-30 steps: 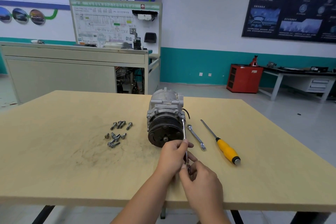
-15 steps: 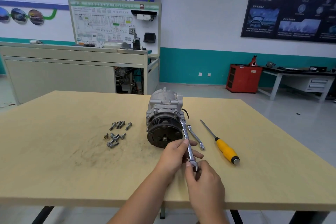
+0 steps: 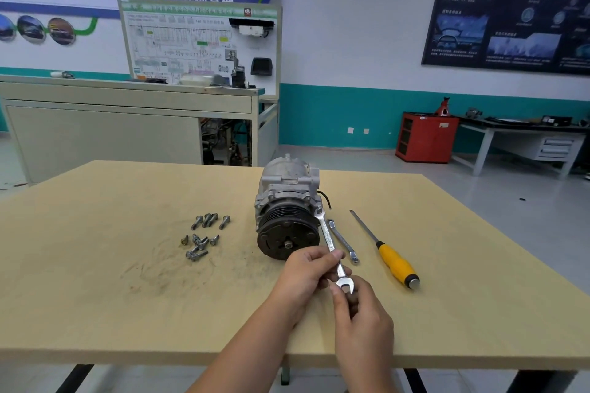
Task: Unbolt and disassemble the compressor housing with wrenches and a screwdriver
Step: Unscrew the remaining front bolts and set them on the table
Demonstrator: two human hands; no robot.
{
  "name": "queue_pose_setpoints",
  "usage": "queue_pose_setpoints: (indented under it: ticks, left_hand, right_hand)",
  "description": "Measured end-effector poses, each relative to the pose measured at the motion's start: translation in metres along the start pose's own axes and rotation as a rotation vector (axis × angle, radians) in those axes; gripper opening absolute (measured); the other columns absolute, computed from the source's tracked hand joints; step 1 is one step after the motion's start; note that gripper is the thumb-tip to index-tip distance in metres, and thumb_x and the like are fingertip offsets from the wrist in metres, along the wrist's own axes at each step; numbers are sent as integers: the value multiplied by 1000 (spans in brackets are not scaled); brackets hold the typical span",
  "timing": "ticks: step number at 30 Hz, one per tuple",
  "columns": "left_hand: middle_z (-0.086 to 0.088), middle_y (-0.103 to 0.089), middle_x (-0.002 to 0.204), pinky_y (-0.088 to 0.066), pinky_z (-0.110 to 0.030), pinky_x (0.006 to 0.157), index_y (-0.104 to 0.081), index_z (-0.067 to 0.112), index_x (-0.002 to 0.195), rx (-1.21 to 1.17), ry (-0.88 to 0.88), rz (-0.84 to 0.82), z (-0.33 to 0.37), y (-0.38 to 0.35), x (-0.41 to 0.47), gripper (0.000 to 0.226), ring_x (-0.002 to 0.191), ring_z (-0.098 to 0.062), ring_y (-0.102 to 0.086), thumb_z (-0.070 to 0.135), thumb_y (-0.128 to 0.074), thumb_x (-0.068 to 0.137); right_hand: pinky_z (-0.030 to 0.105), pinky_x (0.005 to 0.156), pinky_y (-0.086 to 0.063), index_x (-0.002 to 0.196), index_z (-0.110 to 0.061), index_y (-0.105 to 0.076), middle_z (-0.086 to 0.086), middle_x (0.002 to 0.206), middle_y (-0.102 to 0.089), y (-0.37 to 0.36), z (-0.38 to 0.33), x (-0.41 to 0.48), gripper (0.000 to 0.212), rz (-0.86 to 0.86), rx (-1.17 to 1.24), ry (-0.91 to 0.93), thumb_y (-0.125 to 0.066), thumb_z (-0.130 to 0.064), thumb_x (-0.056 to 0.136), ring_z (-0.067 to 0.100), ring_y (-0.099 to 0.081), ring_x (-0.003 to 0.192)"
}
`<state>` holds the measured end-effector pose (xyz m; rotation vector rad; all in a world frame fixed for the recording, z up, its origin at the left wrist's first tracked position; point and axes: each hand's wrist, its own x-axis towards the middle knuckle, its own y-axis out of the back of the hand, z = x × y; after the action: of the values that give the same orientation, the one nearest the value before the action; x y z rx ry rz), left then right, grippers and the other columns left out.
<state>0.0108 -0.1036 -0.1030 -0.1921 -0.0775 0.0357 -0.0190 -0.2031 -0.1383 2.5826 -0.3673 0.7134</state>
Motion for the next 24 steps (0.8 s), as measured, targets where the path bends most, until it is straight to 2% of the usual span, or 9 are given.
queue_pose_setpoints:
  ticks: [4, 7, 11, 13, 15, 18, 20, 22, 24]
  left_hand:
    - [-8, -68, 73, -39, -26, 63, -70, 11, 78, -66, 21, 3, -1, -1, 1, 12, 58, -11, -52, 18, -64, 87]
    - [-4, -68, 70, -40, -21, 58, -69, 11, 80, -98, 49, -3, -1, -1, 3, 12, 54, -6, -52, 17, -63, 87]
    - [-3, -68, 69, -41, -16, 53, -70, 11, 80, -151, 70, -18, -2, 0, 5, 11, 52, -4, -52, 16, -63, 87]
    - [-4, -68, 71, -42, -16, 52, -73, 12, 79, -185, 71, -23, -1, 1, 4, 11, 52, -4, -52, 17, -65, 84]
    - [-6, -66, 72, -42, -16, 51, -75, 11, 77, -204, 68, -13, -1, 1, 4, 13, 51, -6, -52, 18, -66, 82]
    - [-11, -66, 74, -42, -18, 45, -76, 11, 77, -215, 57, 3, -1, 1, 4, 21, 49, -8, -53, 15, -59, 89]
    - [-10, -71, 73, -40, -19, 43, -74, 10, 81, -203, 58, 9, 1, 1, 3, 24, 48, -9, -54, 15, -54, 93]
    - [-9, -72, 71, -38, -18, 41, -72, 8, 84, -190, 65, 18, 3, 1, 2, 25, 44, -10, -53, 16, -51, 95]
    - [-7, -72, 71, -36, -17, 39, -71, 9, 86, -182, 76, 21, 4, 1, 1, 26, 41, -10, -50, 17, -49, 96]
  right_hand:
    - [33, 60, -43, 107, -15, -67, -4, 68, -64, -2, 3, -1, 22, 28, 36, 7, -67, -18, 85, 25, -61, 67]
    - [35, 62, -44, 110, -15, -66, 4, 76, -70, -6, 4, 1, 22, 34, 25, 33, -62, -17, 88, 29, -61, 71]
    - [34, 58, -43, 107, -11, -70, 4, 75, -73, -9, 4, 2, 23, 68, -22, 98, -68, -8, 84, 32, -59, 65]
    - [30, 54, -44, 104, -8, -72, 1, 71, -73, -8, 3, 2, 23, 84, -69, 160, -71, -5, 80, 29, -57, 58]
    - [26, 52, -46, 102, -5, -73, -1, 68, -73, -8, 1, 3, 29, 126, -102, 237, -68, -8, 73, 16, -55, 58]
    - [21, 56, -38, 102, -3, -72, -2, 62, -70, -8, 2, 4, 34, 183, -143, 359, -66, -6, 69, 13, -47, 74]
    - [22, 56, -37, 103, -5, -72, -2, 58, -67, -8, 4, 5, 30, 192, -183, 419, -63, -11, 76, 13, -44, 72]
    - [21, 54, -39, 104, -6, -72, -3, 59, -66, -9, 5, 4, 29, 184, -182, 467, -58, -10, 78, 12, -43, 71]
    - [21, 52, -47, 105, -7, -72, -3, 62, -67, -10, 4, 4, 36, 159, -178, 488, -62, -1, 71, 13, -45, 74]
